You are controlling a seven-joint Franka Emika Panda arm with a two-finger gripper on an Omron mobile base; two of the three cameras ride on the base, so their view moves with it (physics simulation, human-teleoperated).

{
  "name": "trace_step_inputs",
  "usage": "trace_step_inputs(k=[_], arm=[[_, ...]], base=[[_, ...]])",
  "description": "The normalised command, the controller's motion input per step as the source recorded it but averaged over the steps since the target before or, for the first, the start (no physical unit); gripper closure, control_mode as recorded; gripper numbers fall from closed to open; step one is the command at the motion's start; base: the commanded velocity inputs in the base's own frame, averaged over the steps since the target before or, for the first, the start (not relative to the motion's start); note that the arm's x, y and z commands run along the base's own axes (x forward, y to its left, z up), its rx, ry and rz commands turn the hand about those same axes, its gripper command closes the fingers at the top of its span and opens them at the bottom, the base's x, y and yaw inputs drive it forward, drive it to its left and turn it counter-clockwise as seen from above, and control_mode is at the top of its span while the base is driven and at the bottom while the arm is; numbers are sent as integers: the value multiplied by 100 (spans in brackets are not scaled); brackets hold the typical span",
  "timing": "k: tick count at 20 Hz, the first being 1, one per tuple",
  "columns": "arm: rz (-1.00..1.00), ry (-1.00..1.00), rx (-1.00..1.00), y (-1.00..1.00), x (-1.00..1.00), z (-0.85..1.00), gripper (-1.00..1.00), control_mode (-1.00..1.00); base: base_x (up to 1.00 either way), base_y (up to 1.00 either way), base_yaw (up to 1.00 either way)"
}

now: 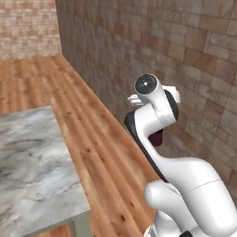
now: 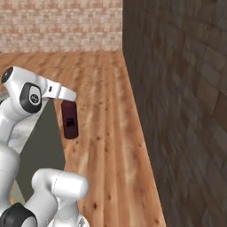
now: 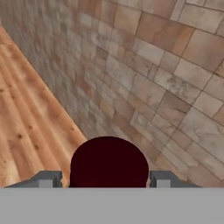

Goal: There is a wine glass and glass cup on the dining counter. Place the wine bottle next to the wine glass and the juice bottle next to the glass cup.

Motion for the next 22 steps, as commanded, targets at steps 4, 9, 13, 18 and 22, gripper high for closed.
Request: trace_step_inputs(k=[4, 9, 13, 18, 22], arm=[[0, 0, 0, 0, 0, 0, 100, 100], [0, 0, 0, 0, 0, 0, 100, 100], [0, 0, 0, 0, 0, 0, 100, 100], [0, 0, 0, 0, 0, 0, 100, 100], [0, 0, 0, 0, 0, 0, 100, 100]], base=[[64, -31, 22], [64, -29, 24], [64, -30, 23], [64, -30, 23], [64, -30, 23]])
